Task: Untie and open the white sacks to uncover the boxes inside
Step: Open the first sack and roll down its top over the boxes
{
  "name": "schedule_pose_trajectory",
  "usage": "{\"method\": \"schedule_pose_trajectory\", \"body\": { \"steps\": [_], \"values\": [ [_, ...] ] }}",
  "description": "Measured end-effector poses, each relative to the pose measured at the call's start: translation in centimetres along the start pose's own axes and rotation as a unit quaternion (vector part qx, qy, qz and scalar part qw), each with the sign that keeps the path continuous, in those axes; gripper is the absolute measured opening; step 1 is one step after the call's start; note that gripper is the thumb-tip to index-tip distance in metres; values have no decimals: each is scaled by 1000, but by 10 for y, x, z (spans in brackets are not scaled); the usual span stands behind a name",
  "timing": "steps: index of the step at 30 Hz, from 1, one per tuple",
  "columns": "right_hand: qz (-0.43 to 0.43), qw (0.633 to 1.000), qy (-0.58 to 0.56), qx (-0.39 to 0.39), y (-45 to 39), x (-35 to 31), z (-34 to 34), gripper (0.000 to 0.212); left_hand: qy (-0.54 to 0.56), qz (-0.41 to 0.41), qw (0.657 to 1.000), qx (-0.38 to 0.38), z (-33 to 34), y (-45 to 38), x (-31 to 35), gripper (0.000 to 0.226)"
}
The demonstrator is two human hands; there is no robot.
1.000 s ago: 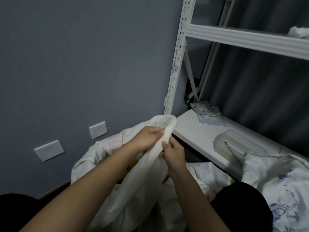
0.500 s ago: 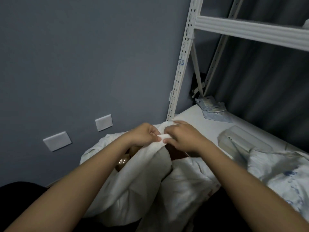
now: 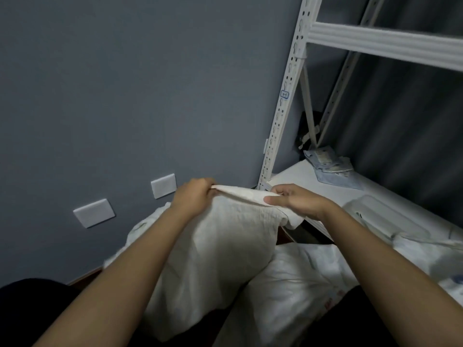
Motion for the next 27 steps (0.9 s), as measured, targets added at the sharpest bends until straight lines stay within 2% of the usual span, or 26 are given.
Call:
{"method": "schedule_pose_trajectory", "body": {
  "steps": [5, 8, 10, 12, 13, 15, 16, 17, 18, 19, 20, 22, 23, 24, 25, 27],
  "values": [
    [-64, 997, 33, 5, 16, -2, 0, 24, 54, 143, 986, -69, 14, -2, 24, 18],
    [-107, 989, 99, 37, 29, -2, -3, 23, 78, 172, 977, -100, 17, 2, 25, 35],
    [-146, 970, 182, 63, 36, -4, -2, 19, 63, 186, 973, -117, 19, 6, 29, 44],
    [-180, 934, 299, 82, 43, -6, 2, 15, 74, 203, 969, -121, 17, 8, 33, 36],
    [-208, 897, 377, 98, 47, -8, 4, 15, 90, 206, 966, -125, 16, 8, 34, 35],
    [-260, 816, 506, 100, 51, -2, 14, 39, 115, 209, 963, -129, 14, 9, 35, 38],
    [-272, 794, 535, 96, 51, 1, 17, 45, 113, 212, 963, -121, 13, 9, 37, 38],
    [-287, 774, 554, 105, 52, 2, 18, 41, 96, 219, 966, -101, 11, 10, 39, 36],
    [-281, 775, 555, 114, 52, -1, 17, 32, 71, 230, 968, -64, 7, 11, 41, 35],
    [-274, 793, 530, 127, 50, -4, 15, 27, 47, 244, 969, -16, 3, 13, 43, 35],
    [-245, 835, 477, 122, 49, -5, 15, 31, 25, 257, 966, 33, 0, 15, 45, 37],
    [-178, 911, 363, 78, 38, -4, 23, 65, -13, 280, 953, 112, -4, 21, 47, 40],
    [-160, 933, 317, 57, 32, -7, 31, 77, -40, 297, 942, 150, -6, 24, 50, 35],
    [-149, 942, 299, 40, 25, -9, 41, 78, -76, 313, 929, 181, -8, 29, 54, 27],
    [-147, 935, 320, 31, 16, -8, 49, 68, -104, 325, 919, 198, -9, 32, 57, 23],
    [-178, 900, 395, 43, 4, -9, 62, 45, -124, 334, 907, 225, -10, 35, 55, 21]
  ]
}}
Point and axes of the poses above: each hand's wrist, its own y-axis away from the middle knuckle, its own z-axis out of the palm, x = y × z, the point moved 8 cm from there along -y, towards the middle knuckle, and after that the axes turned 13 degrees about -y, right-handed, at the moved point
